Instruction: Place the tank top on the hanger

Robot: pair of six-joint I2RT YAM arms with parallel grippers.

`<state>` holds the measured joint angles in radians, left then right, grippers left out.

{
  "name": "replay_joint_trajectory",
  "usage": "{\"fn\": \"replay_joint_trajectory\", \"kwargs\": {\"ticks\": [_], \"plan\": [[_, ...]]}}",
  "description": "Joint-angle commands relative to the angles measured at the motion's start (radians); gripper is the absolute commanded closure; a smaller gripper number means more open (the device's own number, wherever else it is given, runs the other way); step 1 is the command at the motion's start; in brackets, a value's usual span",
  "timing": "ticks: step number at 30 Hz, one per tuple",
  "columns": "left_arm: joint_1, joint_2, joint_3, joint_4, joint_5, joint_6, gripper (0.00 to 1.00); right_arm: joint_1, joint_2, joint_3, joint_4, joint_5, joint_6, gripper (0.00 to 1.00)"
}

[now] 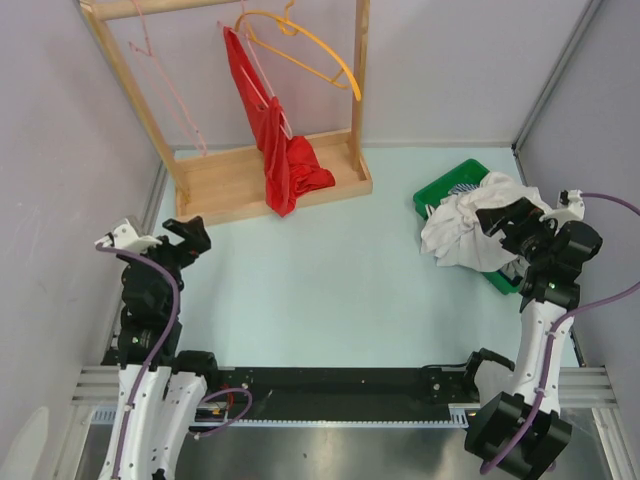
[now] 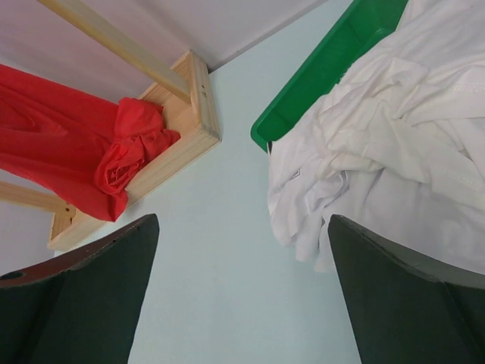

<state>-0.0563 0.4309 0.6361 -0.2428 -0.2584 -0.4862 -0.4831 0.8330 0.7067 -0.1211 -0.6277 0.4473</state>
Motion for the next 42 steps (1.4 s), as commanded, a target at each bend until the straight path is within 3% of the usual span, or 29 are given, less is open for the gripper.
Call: {"fn": "replay_joint_trajectory", "kwargs": {"ticks": [1, 7, 14, 17, 18, 21, 23, 27, 35, 42], "plan": [[-0.002, 0.015, 0.092, -0.05, 0.024, 0.046, 0.01, 0.014, 0.002, 0.023, -0.006, -0.009, -0.036, 0.0], [-0.002, 0.106, 0.247, -0.153, 0.053, 0.109, 0.01, 0.049, 0.044, 0.059, -0.029, 0.017, -0.032, 0.0], [-0.002, 0.199, 0.324, -0.105, 0.329, 0.267, 0.01, 0.3, 0.151, 0.227, -0.116, 0.199, -0.122, 0.0], [-0.002, 0.21, 0.291, -0.052, 0.349, 0.322, 0.01, 0.461, 0.23, 0.367, -0.248, 0.35, -0.208, 0.0], [-0.002, 0.209, 0.278, -0.04, 0.346, 0.325, 0.01, 0.554, 0.254, 0.41, -0.315, 0.465, -0.235, 0.0], [-0.002, 0.198, 0.22, 0.008, 0.334, 0.333, 0.01, 0.665, 0.354, 0.552, -0.434, 0.737, -0.329, 0.0], [-0.002, 0.193, 0.18, 0.033, 0.326, 0.334, 0.01, 0.655, 0.409, 0.649, -0.51, 0.817, -0.338, 0.0], [-0.002, 0.186, 0.169, 0.016, 0.301, 0.353, 0.0, 0.535, 0.566, 0.78, -0.63, 0.83, -0.294, 0.0], [-0.002, 0.178, 0.151, -0.004, 0.274, 0.365, 0.01, 0.405, 0.695, 0.795, -0.617, 0.996, -0.317, 0.0], [-0.002, 0.175, 0.145, -0.007, 0.269, 0.368, 0.01, 0.409, 0.821, 0.783, -0.595, 1.076, -0.297, 0.01]]}}
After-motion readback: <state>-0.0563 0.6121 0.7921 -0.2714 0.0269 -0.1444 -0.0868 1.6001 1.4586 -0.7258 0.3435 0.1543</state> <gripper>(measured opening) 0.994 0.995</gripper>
